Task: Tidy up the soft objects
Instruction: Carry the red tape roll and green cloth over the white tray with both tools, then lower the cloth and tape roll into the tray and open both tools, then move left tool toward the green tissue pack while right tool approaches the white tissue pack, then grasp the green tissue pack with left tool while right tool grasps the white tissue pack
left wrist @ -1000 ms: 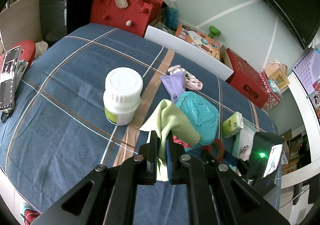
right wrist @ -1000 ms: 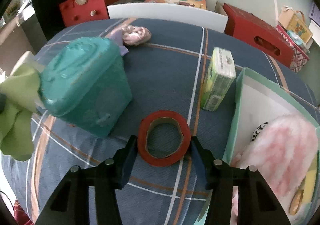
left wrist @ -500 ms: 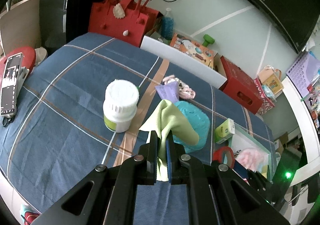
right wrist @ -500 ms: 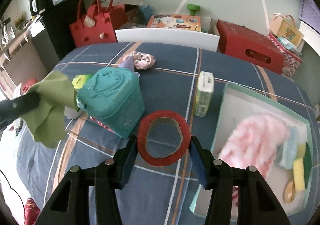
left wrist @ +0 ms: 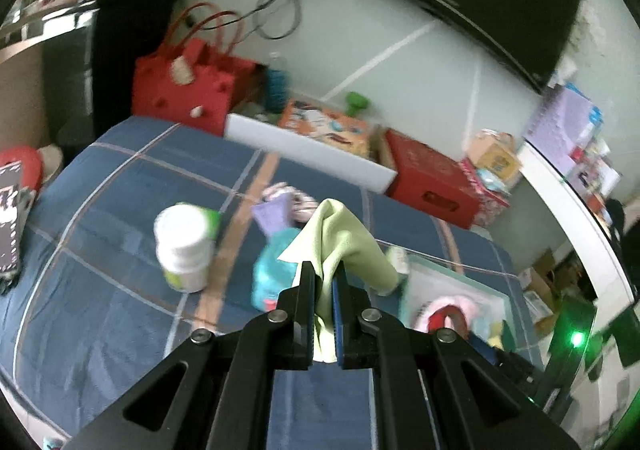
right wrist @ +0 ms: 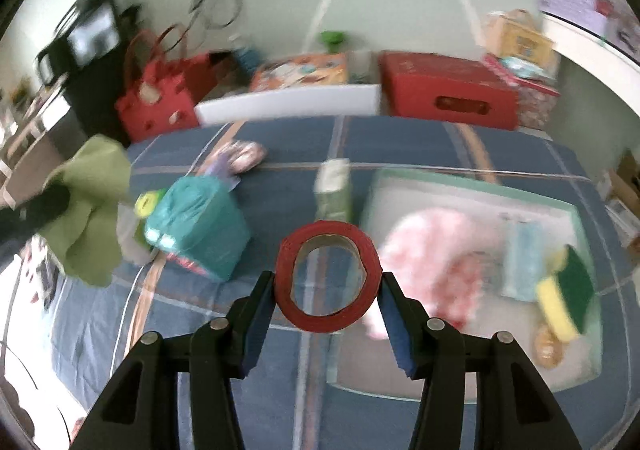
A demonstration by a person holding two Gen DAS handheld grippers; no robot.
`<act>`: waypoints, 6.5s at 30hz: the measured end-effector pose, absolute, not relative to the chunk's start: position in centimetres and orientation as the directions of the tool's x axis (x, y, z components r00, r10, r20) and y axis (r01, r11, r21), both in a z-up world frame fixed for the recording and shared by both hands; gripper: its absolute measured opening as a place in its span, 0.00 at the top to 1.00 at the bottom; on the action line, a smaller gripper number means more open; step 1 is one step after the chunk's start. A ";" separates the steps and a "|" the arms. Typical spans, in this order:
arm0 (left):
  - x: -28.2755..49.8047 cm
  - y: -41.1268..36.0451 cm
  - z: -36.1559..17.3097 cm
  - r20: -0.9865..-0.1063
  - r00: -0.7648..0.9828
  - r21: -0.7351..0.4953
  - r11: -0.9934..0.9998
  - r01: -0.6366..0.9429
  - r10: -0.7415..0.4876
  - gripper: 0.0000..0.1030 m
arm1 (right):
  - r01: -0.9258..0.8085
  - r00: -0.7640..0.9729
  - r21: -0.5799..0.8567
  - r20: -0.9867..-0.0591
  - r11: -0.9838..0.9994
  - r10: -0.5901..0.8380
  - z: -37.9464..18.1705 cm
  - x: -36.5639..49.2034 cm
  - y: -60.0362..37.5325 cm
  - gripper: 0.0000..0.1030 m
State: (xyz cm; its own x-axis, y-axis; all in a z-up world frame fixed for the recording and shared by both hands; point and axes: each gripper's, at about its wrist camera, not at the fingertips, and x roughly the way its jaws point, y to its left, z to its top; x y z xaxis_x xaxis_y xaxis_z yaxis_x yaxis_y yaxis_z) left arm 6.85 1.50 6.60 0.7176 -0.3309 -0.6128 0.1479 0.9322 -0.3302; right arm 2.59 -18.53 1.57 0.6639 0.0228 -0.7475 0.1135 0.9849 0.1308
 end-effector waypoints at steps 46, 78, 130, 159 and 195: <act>8.3 -19.5 -4.4 -0.844 0.353 -0.179 0.831 0.526 -0.405 0.93 | 0.491 0.487 0.174 -0.868 0.854 -0.103 -3.4 -0.5 -33.8 0.46; 9.7 -17.4 0.0 -0.798 0.415 -0.207 0.845 0.493 -0.438 0.48 | 0.494 0.553 0.177 -0.819 0.851 -0.151 -0.1 -1.7 -33.9 0.36; 12.6 5.5 3.4 -0.792 0.604 -0.155 0.986 -0.062 -0.087 0.11 | 0.205 0.592 0.159 -0.806 0.966 0.007 1.3 3.4 -21.3 0.00; 20.7 10.9 3.4 -0.835 0.537 -0.218 0.967 -0.131 -0.115 0.11 | 0.157 0.609 0.162 -0.792 0.974 0.034 3.7 14.7 -18.3 0.00; 34.3 10.7 -7.1 -0.995 -0.040 -0.095 0.995 0.026 -0.093 0.12 | 0.137 0.467 0.132 -0.883 0.982 0.053 -3.1 19.9 -18.6 0.45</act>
